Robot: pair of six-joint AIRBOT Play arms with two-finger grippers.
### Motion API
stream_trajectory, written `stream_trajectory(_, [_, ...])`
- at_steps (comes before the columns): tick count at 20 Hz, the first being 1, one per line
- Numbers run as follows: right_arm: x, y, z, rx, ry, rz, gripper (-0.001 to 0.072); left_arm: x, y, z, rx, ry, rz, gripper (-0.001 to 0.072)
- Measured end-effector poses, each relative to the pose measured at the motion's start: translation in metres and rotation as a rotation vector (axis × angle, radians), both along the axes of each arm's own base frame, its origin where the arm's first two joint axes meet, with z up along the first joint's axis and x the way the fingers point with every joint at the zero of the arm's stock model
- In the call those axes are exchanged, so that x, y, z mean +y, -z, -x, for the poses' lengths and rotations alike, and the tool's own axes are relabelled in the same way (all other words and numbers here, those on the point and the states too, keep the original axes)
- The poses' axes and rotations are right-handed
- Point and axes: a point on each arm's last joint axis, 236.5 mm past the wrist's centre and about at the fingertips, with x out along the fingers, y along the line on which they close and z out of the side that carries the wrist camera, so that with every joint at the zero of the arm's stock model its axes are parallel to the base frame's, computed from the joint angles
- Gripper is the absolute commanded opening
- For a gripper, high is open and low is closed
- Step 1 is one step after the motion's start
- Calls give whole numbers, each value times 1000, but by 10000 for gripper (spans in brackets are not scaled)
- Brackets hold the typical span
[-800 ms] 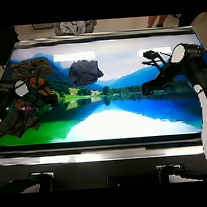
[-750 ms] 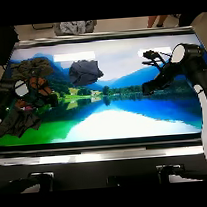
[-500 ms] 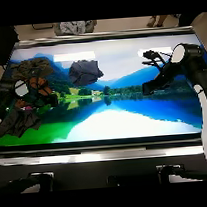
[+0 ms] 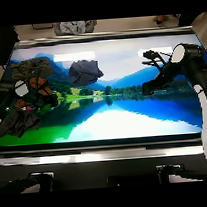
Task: Fold the shirts.
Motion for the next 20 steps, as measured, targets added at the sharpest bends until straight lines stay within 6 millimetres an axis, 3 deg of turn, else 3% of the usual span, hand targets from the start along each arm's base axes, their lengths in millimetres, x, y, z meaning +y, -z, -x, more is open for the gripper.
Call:
stream_trajectory(5, [-2, 0, -2, -6, 2, 7, 674, -4, -5, -21, -86, 4, 17, 714])
stream_trajectory(11, [-2, -4, -20, -87, 15, 7, 673, -16, -28, -69, -309, 13, 66, 718])
stream_trajectory(14, [-2, -7, -31, -133, 22, 3, 672, -24, -42, -100, -398, -8, 128, 719])
stream_trajectory(17, [-1, -9, -37, -161, 27, 0, 672, -26, -49, -144, -429, -67, 218, 719])
stream_trajectory(20, [-1, -10, -40, -172, 29, -5, 672, -27, -37, -193, -390, -106, 309, 719])
